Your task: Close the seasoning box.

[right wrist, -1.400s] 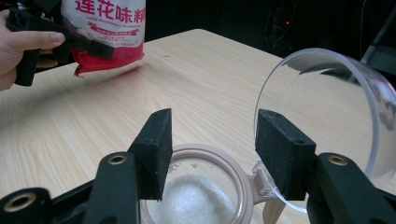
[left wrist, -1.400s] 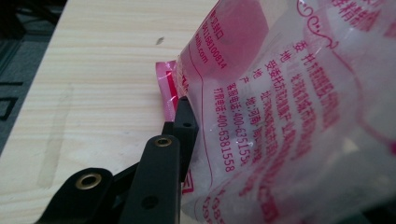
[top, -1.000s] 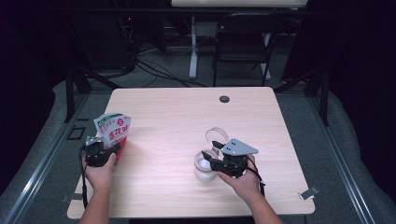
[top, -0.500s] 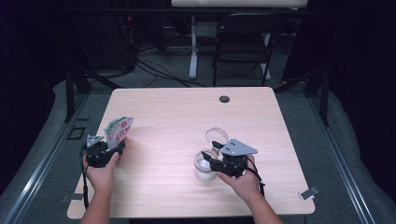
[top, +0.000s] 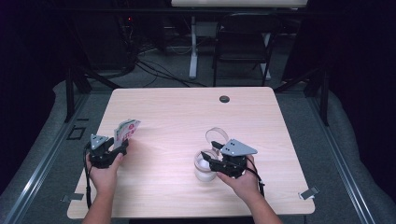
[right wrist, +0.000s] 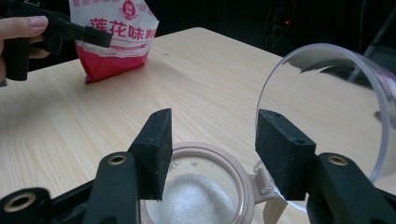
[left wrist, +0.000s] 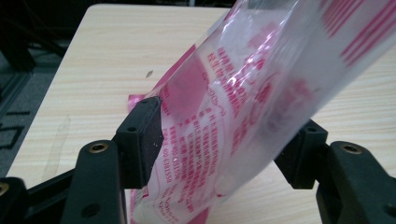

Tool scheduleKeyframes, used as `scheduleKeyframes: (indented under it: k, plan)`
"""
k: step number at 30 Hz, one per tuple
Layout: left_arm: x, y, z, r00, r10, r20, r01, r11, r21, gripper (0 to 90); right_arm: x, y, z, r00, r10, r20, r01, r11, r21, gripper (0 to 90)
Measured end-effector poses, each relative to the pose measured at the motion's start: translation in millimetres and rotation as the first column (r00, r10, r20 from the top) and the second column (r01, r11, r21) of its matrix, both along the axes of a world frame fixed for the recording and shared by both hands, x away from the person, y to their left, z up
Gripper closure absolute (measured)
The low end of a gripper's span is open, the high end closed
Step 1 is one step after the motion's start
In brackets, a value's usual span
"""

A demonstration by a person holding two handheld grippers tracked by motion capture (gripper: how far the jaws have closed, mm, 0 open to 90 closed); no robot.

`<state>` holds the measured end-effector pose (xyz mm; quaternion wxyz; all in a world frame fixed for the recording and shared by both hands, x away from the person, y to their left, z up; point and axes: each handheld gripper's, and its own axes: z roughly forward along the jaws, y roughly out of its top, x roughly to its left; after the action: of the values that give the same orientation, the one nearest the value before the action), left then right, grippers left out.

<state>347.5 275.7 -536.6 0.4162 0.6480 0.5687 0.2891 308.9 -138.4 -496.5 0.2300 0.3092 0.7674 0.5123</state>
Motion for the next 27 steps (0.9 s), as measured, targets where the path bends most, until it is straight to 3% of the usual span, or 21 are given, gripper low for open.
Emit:
scheduleKeyframes:
  k: [8,12,13,27]
  plan:
    - [-5.3,-14.8,6.8,0.9975,-0.068,0.019,0.067,0.9976,0.013,39.3,-0.1,-1.2,1.0,1.0000,-0.004,0.002,0.004,1.000,0.006,46.1]
    - [-5.5,-24.1,5.5,0.9940,-0.109,-0.002,0.109,0.9939,0.009,39.1,0.5,-1.2,0.5,1.0000,-0.001,-0.002,0.001,1.000,0.007,46.1]
    - [-5.6,-30.0,4.9,0.9917,-0.128,-0.009,0.128,0.9913,0.032,39.1,0.5,-1.0,0.3,1.0000,-0.003,-0.001,0.003,1.000,0.007,46.1]
    - [-7.5,-55.7,-0.7,0.9752,-0.217,-0.043,0.220,0.9729,0.071,39.4,1.1,-2.9,0.4,0.9999,-0.010,-0.004,0.010,1.000,0.006,46.1]
